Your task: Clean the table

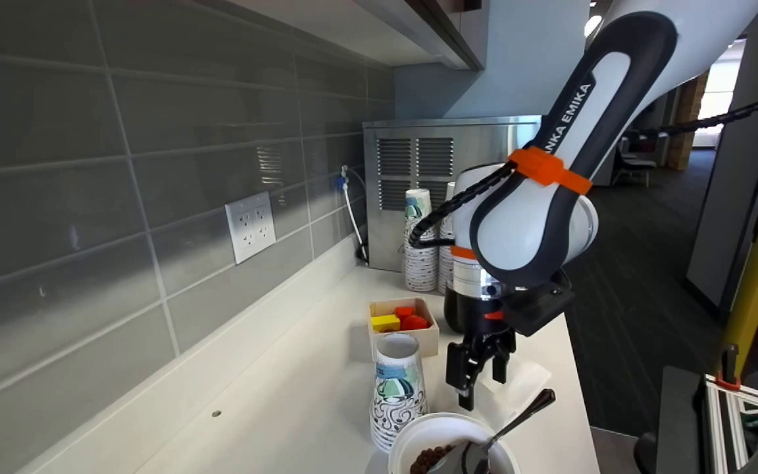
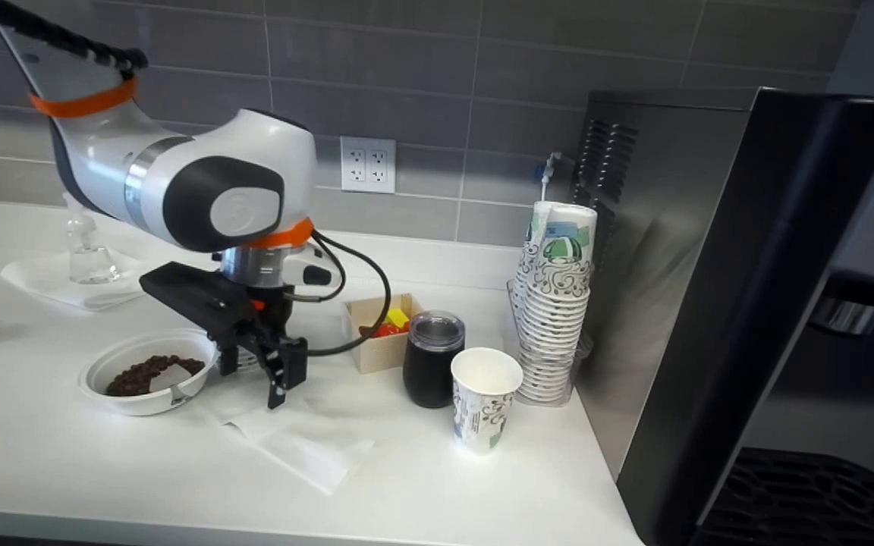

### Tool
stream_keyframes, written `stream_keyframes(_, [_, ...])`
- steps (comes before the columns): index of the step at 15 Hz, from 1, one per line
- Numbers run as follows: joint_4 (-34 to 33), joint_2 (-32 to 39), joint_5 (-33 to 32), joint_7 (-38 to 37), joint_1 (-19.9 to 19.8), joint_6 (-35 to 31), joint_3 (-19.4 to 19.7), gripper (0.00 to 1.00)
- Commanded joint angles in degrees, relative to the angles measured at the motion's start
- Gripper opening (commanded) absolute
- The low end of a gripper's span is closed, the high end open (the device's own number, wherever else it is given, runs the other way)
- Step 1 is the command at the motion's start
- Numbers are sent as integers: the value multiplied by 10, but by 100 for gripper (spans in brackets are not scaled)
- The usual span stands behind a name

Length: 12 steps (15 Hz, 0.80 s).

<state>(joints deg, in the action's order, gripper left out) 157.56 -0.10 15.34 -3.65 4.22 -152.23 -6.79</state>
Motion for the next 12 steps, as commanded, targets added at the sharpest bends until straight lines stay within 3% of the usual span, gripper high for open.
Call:
stream_keyframes(1, [-4,-75,-126,-127,10,26,-6,100])
stream_keyframes(3, [34,-140,-167,-178,6,43,-16,100])
stream_keyframes(5, [0,-155,-191,-206,0,93,-29,100])
stream_keyframes(8, [20,-220,-171,-200,6,138,-32,100])
stream_keyframes(12, [-4,-247,-162,-181,3,193,-26,100])
